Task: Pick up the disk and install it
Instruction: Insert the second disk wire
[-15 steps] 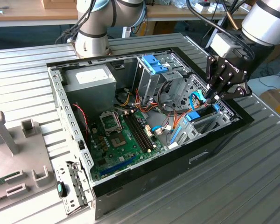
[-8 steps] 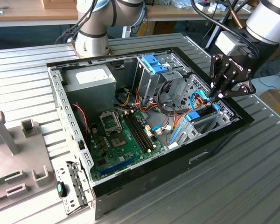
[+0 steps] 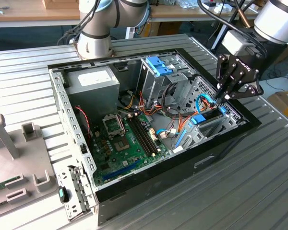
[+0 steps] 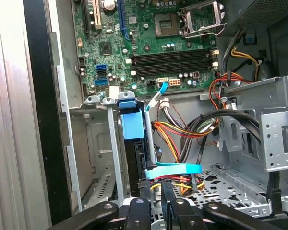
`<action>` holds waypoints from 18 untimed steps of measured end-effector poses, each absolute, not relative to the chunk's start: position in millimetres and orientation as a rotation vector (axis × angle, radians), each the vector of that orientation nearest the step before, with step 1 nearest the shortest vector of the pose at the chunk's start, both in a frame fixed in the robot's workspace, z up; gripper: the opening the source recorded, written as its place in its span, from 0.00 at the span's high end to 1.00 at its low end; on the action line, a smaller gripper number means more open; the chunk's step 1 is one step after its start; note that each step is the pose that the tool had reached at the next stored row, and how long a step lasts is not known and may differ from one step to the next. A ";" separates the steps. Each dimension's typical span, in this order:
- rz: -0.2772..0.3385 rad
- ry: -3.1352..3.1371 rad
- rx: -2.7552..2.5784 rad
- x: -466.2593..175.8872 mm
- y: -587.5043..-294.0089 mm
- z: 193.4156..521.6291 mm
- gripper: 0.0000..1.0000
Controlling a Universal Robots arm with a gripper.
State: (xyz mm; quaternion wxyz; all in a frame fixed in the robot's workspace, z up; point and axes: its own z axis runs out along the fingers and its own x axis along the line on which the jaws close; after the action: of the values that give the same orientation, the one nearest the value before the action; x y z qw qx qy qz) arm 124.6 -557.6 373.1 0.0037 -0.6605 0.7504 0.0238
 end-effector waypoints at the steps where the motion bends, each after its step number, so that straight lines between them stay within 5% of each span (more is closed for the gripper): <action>1: 0.075 2.352 -2.070 124.6 -557.6 373.2 0.76; 18: 0.105 2.321 -2.067 110.5 -568.3 364.3 0.76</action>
State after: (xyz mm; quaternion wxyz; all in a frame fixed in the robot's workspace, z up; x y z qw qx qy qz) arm 110.5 -568.3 364.3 0.0159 -0.6646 0.7463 0.0339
